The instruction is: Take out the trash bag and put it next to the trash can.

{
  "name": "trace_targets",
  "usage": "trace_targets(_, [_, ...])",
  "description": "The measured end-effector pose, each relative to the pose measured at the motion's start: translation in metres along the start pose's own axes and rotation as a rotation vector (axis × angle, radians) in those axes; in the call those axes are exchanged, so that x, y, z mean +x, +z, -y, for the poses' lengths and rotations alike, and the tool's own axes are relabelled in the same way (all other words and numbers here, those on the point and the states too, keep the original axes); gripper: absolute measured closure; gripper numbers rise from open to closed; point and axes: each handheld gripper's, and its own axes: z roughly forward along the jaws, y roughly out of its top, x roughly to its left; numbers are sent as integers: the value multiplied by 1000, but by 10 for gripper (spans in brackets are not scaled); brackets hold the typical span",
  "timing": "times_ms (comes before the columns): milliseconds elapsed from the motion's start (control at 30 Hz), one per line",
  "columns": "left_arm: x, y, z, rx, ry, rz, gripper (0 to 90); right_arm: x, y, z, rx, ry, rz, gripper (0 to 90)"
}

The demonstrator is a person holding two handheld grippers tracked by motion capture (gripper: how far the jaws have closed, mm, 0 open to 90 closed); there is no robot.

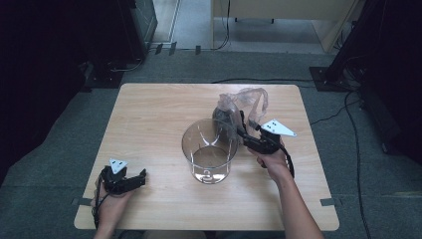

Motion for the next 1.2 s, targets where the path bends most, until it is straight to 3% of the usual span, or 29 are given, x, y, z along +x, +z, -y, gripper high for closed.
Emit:
trace_targets(67, [0,0,0,0,0,0,110,-2,-6,3,15,15,-41,277])
trace_targets(133, [0,0,0,0,-1,0,110,-2,-11,6,35,14,-46,221])
trace_targets(200, [0,0,0,-1,0,0,110,-1,-15,8,54,11,-27,179])
trace_targets(300, [0,0,0,-1,0,0,110,0,-22,12,66,-8,43,148])
trace_targets(467, [0,0,0,-1,-1,0,110,4,-33,18,88,-44,39,96])
trace_targets(733, [0,0,0,0,0,0,110,0,-45,36,141,-46,154,89])
trace_targets(900, [0,0,0,0,0,0,110,-10,-51,48,205,-24,270,89])
trace_targets(1200, [0,0,0,0,0,1,110,-26,-73,61,259,23,354,88])
